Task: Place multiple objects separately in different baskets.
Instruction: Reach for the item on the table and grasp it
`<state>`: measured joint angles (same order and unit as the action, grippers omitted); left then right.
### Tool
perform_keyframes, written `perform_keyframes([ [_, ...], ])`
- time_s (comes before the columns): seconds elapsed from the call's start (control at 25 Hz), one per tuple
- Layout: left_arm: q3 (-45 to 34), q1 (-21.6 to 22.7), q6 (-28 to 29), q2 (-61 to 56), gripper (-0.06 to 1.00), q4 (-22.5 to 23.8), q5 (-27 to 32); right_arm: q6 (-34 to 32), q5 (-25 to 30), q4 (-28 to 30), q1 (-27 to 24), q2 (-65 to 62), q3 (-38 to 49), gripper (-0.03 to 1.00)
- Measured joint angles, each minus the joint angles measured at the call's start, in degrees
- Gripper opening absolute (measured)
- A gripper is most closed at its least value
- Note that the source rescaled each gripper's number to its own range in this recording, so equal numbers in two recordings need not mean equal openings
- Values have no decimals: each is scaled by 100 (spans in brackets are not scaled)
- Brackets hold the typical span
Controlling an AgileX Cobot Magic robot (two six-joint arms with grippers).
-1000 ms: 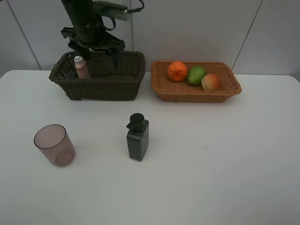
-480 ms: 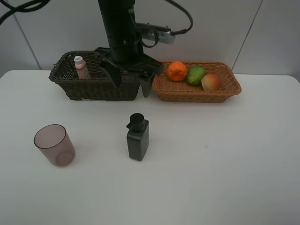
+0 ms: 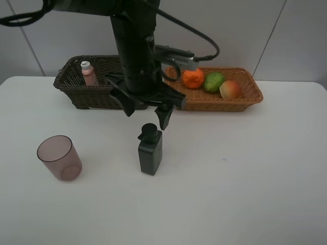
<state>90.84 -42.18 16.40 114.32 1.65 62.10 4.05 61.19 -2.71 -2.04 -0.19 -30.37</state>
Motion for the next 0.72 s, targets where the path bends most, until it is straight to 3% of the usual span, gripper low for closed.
perform_keyframes([
  [0.32, -543, -384, 228, -49, 100, 11, -795, 0, 0, 0, 0, 0, 0, 100],
  [0.72, -1285, -403, 794, -49, 100, 310, -1484, 0, 0, 0, 0, 0, 0, 100],
])
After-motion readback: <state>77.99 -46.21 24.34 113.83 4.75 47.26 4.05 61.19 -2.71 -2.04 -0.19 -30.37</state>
